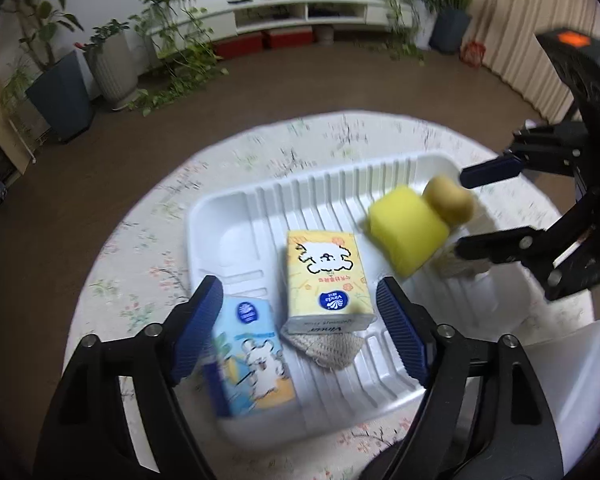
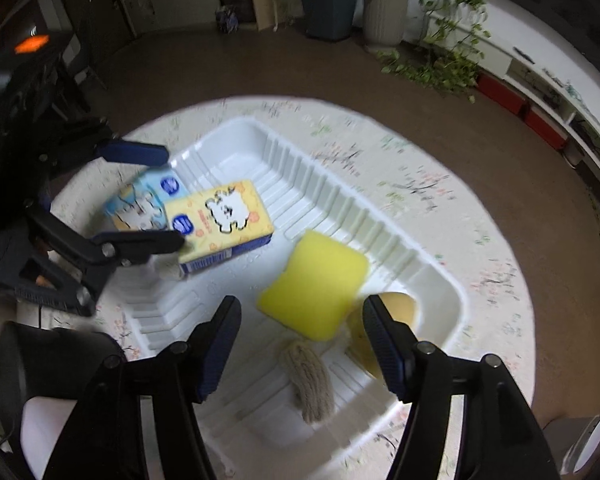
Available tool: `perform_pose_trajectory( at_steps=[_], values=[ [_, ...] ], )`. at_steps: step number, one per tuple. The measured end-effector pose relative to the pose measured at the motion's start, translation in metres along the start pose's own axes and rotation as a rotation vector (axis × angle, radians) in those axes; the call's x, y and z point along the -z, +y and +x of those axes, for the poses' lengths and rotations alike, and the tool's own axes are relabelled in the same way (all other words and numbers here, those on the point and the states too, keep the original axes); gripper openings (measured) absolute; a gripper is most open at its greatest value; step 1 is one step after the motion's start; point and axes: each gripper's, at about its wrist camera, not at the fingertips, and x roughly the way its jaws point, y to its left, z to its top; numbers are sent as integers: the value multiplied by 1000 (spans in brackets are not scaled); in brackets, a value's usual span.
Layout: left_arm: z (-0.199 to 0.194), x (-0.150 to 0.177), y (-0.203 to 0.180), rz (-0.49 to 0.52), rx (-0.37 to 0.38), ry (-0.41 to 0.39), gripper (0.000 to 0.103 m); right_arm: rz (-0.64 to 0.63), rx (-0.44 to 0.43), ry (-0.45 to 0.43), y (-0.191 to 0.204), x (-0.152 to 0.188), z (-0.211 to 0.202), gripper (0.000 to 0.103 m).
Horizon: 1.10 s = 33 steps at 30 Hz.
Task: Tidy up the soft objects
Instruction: 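Open both tools to drop the tissue pack and sponge into the tray, then move both tools back toward the remaining objects on the table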
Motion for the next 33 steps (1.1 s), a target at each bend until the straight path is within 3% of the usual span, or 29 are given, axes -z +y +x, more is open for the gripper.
perform_pose_trajectory(
  at_steps=[6,17,20,25,33],
  values=[
    [-41,11,15,-63,8,-53,84,70,0,-88,-16,21,-49,69],
    [-94,78,27,-138,-4,-97,89,188,53,-146,-28,94,-97,75],
    [-119,101,23,-155,-8,-143,100,212,54,-181,-24,120,-117,76],
    [-148,148,9,-182,-7,-186,101,215,60,-221,-2,159,-137,81],
    [-162,218,-31,-183,-9,-165,101,275,-16,-261,54,229,-144,81]
  ],
)
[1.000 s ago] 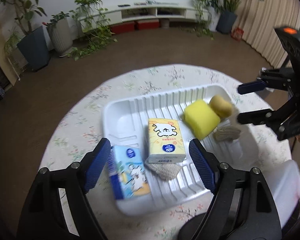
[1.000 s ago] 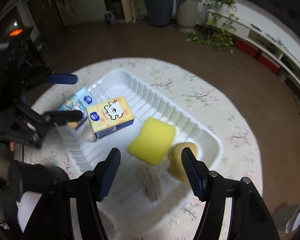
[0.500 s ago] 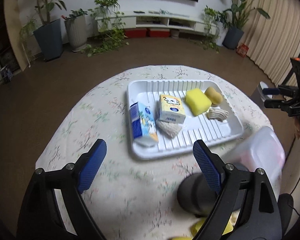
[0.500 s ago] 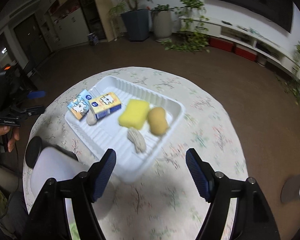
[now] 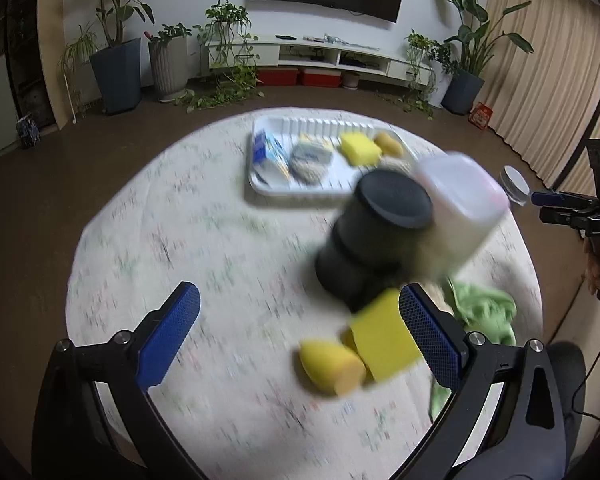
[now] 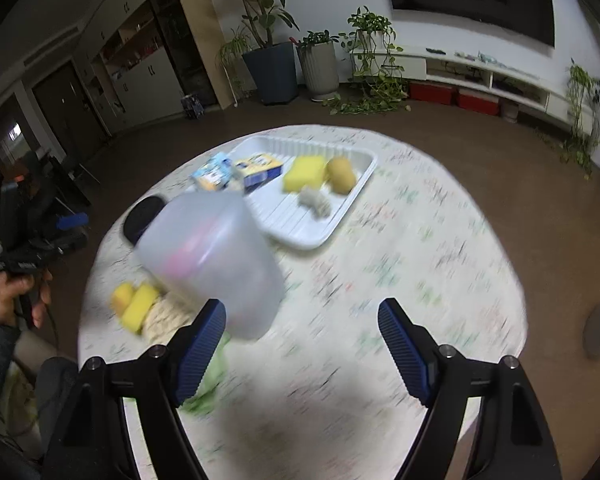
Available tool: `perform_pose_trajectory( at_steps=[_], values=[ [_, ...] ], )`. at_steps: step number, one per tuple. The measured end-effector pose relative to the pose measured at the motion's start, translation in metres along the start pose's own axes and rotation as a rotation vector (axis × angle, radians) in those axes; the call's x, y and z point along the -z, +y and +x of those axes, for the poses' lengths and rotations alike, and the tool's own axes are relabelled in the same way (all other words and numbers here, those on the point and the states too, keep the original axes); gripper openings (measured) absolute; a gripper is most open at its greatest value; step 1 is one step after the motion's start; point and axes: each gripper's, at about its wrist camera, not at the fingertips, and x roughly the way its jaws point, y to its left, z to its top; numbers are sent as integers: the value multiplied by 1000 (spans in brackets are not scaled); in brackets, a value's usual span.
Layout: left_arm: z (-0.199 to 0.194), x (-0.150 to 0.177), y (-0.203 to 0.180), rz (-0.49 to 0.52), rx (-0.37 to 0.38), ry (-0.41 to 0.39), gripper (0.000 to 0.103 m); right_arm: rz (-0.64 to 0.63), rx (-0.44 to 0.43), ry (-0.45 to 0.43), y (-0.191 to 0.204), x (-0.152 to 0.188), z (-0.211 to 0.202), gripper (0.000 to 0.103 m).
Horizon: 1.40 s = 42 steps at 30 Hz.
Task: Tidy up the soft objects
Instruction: 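Move both tools back toward the remaining objects on the table, then grasp the yellow egg sponge with the left tool while the right tool grasps the green cloth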
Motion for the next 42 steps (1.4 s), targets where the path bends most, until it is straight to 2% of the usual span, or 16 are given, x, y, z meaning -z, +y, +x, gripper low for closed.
perform_pose_trajectory(
  at_steps=[8,14,19,23,25,32,42],
  values=[
    [-21,57,-22,-11,3,2,102,-52,-40,6,71,65,4,92],
    [-26,94,-39,-33,7,5,102,-85,-40,18,119,94,27,94],
    [-22,115,-45,-81,17,11,102,-79,17,40,138,108,54,94],
    [-15,110,-39,-125,-8,-7,102,-49,113,19,137,107,64,94],
    [-8,104,-36,-128,-23,-5,102,-22,132,13,133,106,69,94],
    [25,90,-33,-121,-36,38,102,-2,156,14,133,102,85,94],
    [62,73,-11,-69,-35,122,102,-7,135,26,130,92,100,93]
  ],
)
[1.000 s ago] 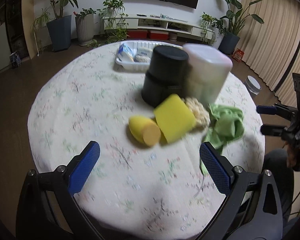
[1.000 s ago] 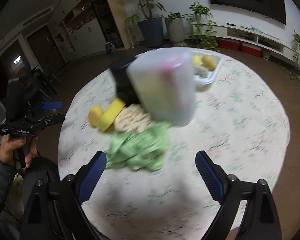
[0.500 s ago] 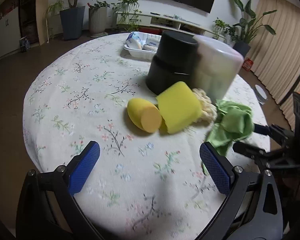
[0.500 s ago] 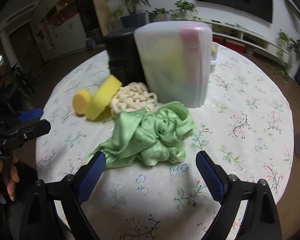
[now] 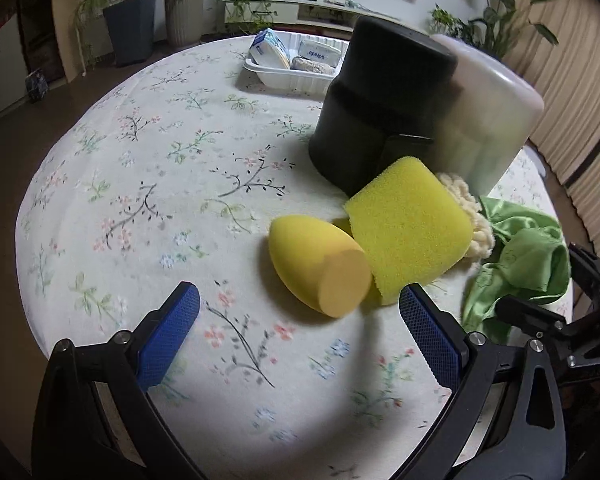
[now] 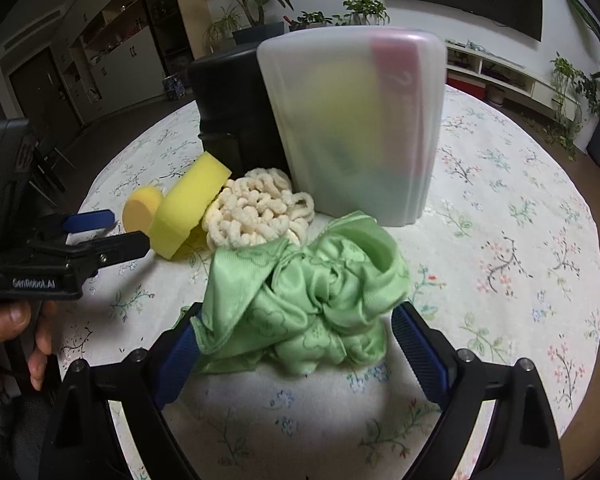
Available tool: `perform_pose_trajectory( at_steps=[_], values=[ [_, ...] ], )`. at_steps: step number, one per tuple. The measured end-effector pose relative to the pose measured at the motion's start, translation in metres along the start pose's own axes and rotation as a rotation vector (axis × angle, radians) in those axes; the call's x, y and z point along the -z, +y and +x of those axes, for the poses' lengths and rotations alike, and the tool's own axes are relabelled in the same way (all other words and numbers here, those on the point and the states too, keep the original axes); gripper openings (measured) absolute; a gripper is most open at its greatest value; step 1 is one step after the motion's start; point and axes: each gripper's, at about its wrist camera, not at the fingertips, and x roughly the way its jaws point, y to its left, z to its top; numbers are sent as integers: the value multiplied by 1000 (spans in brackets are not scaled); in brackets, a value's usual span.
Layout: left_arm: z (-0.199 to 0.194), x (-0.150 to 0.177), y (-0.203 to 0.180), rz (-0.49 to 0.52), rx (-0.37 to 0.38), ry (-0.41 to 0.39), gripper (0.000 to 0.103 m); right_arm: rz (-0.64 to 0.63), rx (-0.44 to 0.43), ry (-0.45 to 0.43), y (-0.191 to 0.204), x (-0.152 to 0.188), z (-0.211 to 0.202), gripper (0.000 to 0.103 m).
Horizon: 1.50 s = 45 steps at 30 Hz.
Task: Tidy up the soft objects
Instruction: 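Grasp the yellow egg sponge with the left tool while the right tool grasps the green cloth, then carry the egg sponge and green cloth over the white tray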
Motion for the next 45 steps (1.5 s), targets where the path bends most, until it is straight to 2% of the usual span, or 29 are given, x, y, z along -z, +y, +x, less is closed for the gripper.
perform_pose_trajectory(
  at_steps=[7,8,10,11,13,14,16,19,24,30,40,45],
  values=[
    [11,-13,2,93,51,30,101,-2,-22,0,-5,0,6,88],
    [14,-13,0,101,72,37,101,-5,-24,-2,-5,1,6,85],
    [14,-11,-3,114,69,27,98,-11,-27,-4,-5,0,6,80],
    [13,-11,-3,114,65,24,94,-16,-27,-7,-6,0,5,76],
    [9,-8,-4,107,69,16,74,-20,-28,-11,-7,1,3,70],
    [7,-7,-4,109,65,14,68,-22,-31,-14,-7,2,2,64],
    [3,-3,-8,119,59,10,53,-26,-33,-17,-4,1,3,60],
    [2,-1,-16,140,51,8,44,-34,-35,-19,-5,3,3,54],
    [-3,2,-14,126,51,-4,40,-39,-37,-24,-2,8,-1,43],
    [-19,7,-13,100,28,-49,39,-17,-53,-25,-9,14,-8,36],
    [-43,23,-20,66,49,-66,38,-21,-68,-33,-7,31,-28,33],
    [-56,34,-28,48,83,-75,38,-22,-70,-41,-9,36,-45,33]
  ],
)
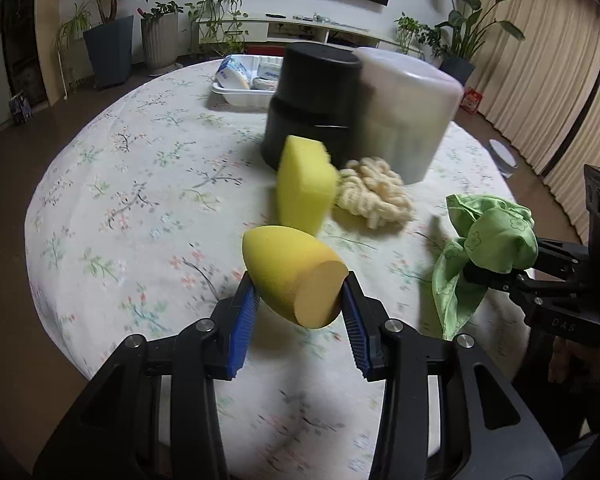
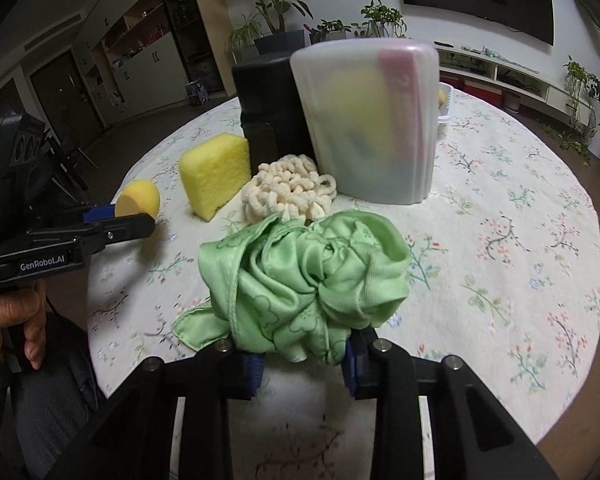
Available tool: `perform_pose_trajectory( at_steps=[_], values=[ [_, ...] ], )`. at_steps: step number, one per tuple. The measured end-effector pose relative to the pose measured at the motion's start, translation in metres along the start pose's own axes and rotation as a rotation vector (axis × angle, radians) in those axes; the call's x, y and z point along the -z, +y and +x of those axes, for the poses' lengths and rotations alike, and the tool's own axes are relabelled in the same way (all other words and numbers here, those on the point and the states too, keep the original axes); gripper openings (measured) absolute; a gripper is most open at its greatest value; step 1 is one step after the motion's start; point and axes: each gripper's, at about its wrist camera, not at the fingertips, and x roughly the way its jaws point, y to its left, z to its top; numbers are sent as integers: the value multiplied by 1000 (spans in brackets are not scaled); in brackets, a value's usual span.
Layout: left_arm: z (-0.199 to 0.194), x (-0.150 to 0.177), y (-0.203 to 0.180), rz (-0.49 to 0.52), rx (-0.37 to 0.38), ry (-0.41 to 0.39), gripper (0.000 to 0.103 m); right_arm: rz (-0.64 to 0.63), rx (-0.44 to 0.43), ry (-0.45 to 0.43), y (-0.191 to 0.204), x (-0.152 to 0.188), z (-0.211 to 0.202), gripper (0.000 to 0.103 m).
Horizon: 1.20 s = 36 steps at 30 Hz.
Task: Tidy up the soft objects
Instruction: 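Carry the egg sponge and green cloth over the white tray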
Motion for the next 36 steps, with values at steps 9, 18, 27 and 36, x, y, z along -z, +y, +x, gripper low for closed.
perform_pose_trajectory(
  at_steps=[9,18,27,36],
  values=[
    [-30,-14,-10,0,46,-48,39,18,38,-40,-25,-13,-43,33],
    [-60,-71,7,42,0,-130,39,12,113,-78,-74,-59,-75,33],
    [-52,-154,21,117,-30,-151,39,-94,179,-107,-98,-140,-82,33],
    [8,-237,26,203,-22,-90,39,-159,190,-56,-118,-230,-39,33]
  ],
)
